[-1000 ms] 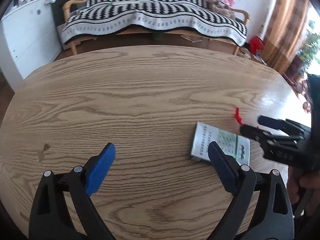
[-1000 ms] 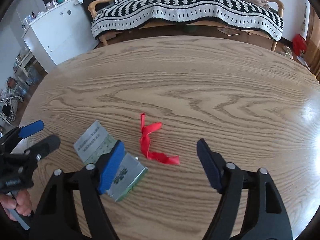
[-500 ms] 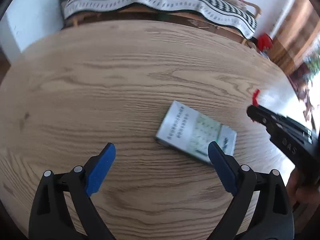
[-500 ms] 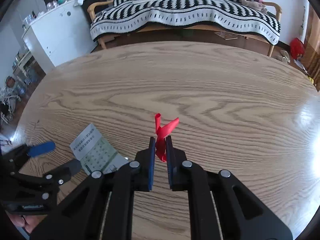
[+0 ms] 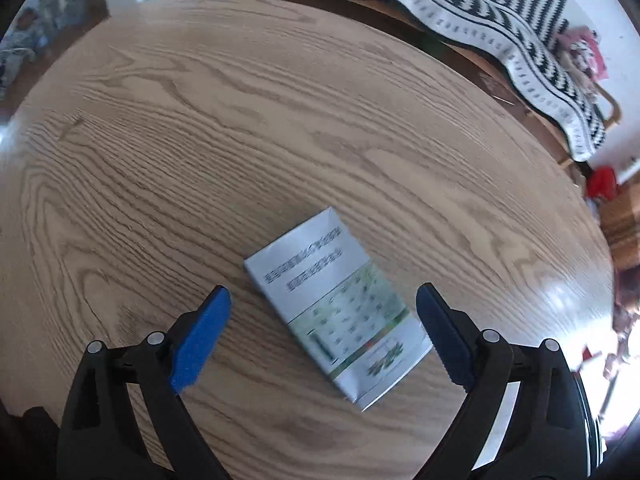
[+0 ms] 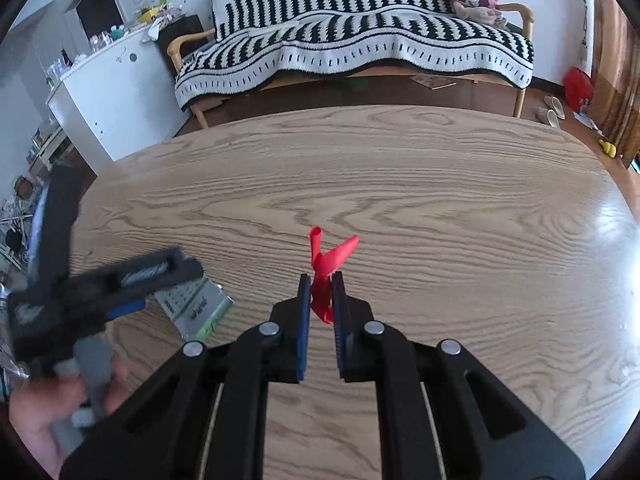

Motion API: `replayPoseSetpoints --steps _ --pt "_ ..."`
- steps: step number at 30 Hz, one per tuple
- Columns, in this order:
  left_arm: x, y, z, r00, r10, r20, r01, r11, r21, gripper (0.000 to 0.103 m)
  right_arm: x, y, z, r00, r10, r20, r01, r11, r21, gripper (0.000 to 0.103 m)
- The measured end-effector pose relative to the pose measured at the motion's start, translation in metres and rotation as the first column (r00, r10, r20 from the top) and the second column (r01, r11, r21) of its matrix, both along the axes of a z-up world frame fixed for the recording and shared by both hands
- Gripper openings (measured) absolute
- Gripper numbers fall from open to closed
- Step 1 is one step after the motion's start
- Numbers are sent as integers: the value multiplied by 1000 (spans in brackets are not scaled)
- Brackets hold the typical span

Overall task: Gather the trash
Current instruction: 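Grasp the white-green printed box with the left tool while the right tool holds the red wrapper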

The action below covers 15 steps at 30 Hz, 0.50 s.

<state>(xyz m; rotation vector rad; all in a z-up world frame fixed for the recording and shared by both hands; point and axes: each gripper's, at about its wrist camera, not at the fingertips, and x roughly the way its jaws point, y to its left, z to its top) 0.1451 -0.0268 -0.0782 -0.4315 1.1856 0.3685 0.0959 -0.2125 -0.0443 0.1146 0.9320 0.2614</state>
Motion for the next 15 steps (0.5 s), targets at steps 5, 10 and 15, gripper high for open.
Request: replayPoseSetpoints --steps 5,10,15 --pt "3 -23 -8 999 34 -28 -32 997 66 94 -16 -29 10 1000 -25 19 24 999 43 11" --pt "2 -45 -9 999 -13 -29 17 988 152 95 -29 -51 13 998 -52 26 50 996 68 11" --pt "1 -77 2 980 -196 18 190 965 183 63 -38 -69 11 996 -82 23 80 993 81 11"
